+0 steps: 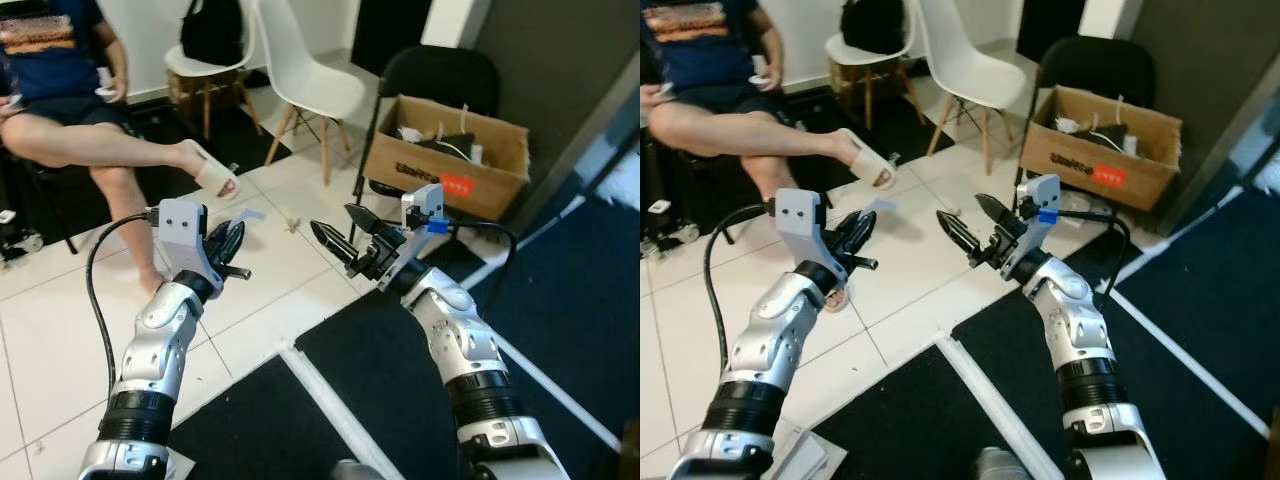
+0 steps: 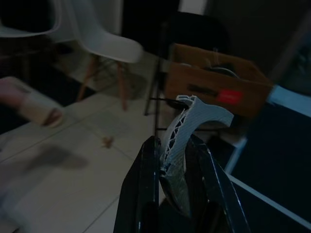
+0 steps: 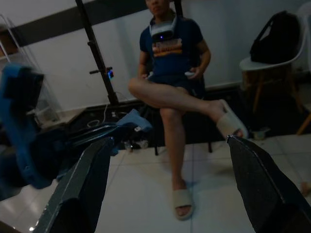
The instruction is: Picking trash to rubbish bin
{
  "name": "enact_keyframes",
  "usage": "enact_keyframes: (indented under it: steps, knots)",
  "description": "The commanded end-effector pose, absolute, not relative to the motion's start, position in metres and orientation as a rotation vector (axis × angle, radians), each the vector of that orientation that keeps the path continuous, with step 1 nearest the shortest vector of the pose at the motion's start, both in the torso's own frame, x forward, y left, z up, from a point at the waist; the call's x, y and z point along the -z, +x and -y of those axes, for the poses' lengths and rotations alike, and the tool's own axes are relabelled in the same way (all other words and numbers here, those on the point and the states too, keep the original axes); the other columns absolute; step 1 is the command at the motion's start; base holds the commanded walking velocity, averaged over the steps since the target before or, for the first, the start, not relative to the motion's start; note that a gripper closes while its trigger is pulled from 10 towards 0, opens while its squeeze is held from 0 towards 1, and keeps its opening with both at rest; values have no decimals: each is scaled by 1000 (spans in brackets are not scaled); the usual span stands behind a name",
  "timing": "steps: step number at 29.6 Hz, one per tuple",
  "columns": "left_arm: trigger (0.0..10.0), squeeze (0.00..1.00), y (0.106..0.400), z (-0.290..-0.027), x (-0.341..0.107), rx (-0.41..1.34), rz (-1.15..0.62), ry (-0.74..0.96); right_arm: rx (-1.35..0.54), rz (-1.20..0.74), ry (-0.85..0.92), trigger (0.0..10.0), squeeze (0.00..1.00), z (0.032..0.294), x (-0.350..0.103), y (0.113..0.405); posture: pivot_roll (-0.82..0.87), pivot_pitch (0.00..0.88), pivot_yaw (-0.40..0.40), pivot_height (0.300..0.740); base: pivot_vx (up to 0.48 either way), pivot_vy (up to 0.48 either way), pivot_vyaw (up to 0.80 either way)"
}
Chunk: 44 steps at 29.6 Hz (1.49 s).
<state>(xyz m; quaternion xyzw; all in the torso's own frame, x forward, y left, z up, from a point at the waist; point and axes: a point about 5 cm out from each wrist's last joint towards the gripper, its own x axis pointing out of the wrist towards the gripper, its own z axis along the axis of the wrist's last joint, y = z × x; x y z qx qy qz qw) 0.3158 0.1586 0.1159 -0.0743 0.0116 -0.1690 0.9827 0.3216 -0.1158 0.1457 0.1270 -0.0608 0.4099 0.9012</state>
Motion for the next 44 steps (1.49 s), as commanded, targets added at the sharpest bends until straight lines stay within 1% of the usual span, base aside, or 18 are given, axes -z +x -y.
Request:
enact_keyframes:
  steps: [1, 16, 25, 39, 41, 43, 44]
  knots:
    - [10000, 0, 315, -157, -113, 352, -36, -148, -917, 130, 250, 10000, 0, 114, -146, 318, 26, 0, -2, 740, 0, 0, -800]
    - [10000, 0, 315, -157, -113, 359, -38, -146, -1041, 120, 279, 10000, 0, 113, -143, 313, 30, 0, -3, 740, 0, 0, -800]
    - [10000, 0, 315, -157, -112, 360, -40, -149, -1040, 120, 282, 10000, 0, 113, -141, 313, 33, 0, -7, 740, 0, 0, -787]
    - [10000, 0, 315, -159, -110, 358, -46, -186, -1034, 123, 227, 10000, 0, 113, -141, 313, 34, 0, -7, 740, 0, 0, 0]
    - [10000, 0, 314, -159, -110, 355, -46, -197, -1042, 123, 160, 10000, 0, 113, -141, 313, 34, 0, -7, 740, 0, 0, 0]
    - [10000, 0, 314, -161, -111, 353, -48, -204, -1038, 120, 24, 10000, 0, 118, -140, 314, 39, 0, 1, 740, 247, 0, 0]
    - [10000, 0, 314, -161, -111, 353, -49, -204, -1037, 119, 0, 10000, 0, 119, -139, 314, 39, 0, 1, 740, 247, 0, 0]
